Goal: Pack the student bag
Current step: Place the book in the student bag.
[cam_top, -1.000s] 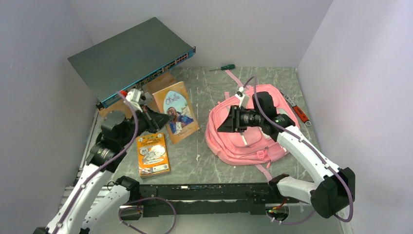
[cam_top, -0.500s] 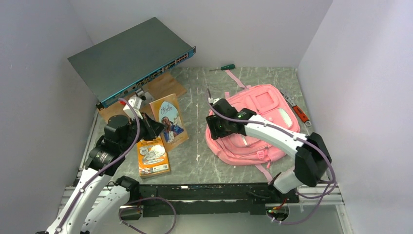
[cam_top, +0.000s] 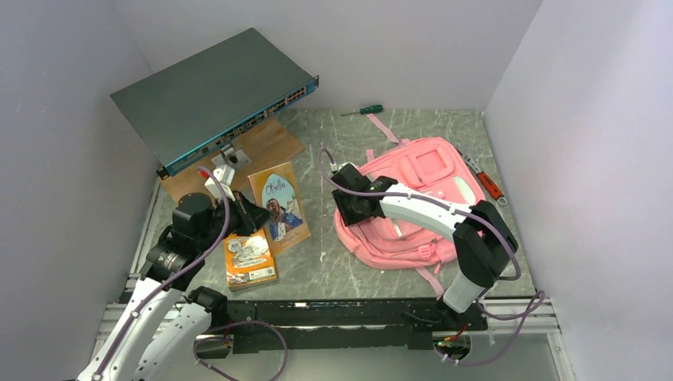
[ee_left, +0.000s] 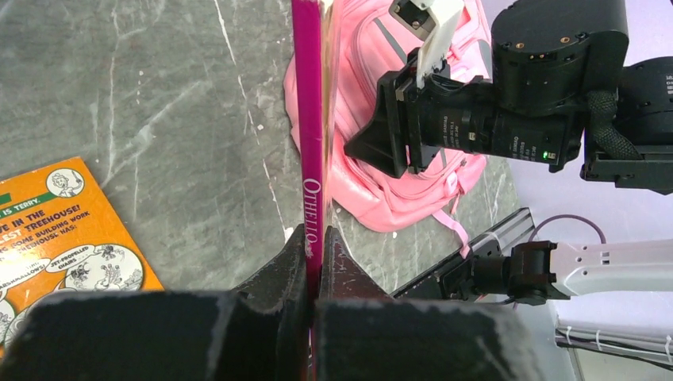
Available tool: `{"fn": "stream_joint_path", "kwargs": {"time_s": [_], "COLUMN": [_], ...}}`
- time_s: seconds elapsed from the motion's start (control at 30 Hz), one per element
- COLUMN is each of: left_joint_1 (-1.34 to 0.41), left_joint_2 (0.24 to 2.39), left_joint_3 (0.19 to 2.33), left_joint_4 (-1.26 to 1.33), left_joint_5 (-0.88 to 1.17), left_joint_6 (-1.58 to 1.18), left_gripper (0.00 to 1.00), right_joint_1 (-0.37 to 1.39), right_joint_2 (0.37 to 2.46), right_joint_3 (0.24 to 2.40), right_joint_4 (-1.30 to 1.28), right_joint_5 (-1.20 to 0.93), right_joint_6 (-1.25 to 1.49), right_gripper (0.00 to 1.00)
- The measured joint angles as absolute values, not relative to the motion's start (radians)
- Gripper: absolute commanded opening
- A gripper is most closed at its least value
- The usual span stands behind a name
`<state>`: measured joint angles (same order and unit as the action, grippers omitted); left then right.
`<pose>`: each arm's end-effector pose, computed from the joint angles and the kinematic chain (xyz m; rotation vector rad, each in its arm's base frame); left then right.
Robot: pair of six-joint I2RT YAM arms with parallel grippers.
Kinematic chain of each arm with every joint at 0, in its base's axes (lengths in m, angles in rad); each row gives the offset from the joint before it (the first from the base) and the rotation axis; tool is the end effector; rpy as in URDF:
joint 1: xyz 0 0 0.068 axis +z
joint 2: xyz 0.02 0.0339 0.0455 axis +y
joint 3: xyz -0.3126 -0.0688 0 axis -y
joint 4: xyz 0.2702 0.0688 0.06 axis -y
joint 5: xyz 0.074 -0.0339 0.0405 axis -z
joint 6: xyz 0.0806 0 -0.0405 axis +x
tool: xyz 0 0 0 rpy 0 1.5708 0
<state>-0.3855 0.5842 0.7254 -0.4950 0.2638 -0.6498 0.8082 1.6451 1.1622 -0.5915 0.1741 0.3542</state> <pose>0.1410 -0.0799 0.3307 -0.0811 2.0281 -0.9298 0.2750 0.2676 0.2180 -0.5348 2.5738 0.1740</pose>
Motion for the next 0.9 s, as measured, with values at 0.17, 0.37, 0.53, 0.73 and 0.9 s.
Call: {"fn": "stream_joint_path", "kwargs": {"time_s": [0.17, 0.37, 0.53, 0.73, 0.9], "left_joint_1": [-0.385, -0.385, -0.385, -0.386, -0.440], "left_joint_2": [0.587, 0.610, 0.650, 0.725, 0.820], "left_joint_3": [0.709, 0.695, 0.670, 0.554, 0.479], "left_joint_4": [-0.488, -0.478, -0.433, -0.222, -0.003], "left_joint_5": [0.278, 0.312, 0.379, 0.520, 0.583], "left_joint_6": [-0.651, -0.658, -0.691, -0.834, -1.009], "left_gripper": [0.00, 0.00, 0.00, 0.00, 0.00], "right_joint_1": [0.818, 0.823, 0.816, 0.711, 0.575], "right_joint_2": [1.667, 1.668, 1.581, 1.398, 1.312], "right_joint_3": [1.162, 1.161, 1.182, 1.243, 1.270], "right_joint_4": [-0.562, -0.559, -0.622, -0.715, -0.737], "right_joint_5": [0.183, 0.193, 0.172, 0.048, -0.104], "right_joint_6": [0.332, 0.309, 0.289, 0.278, 0.279], "right_gripper": [0.07, 0.00, 0.00, 0.00, 0.00]}}
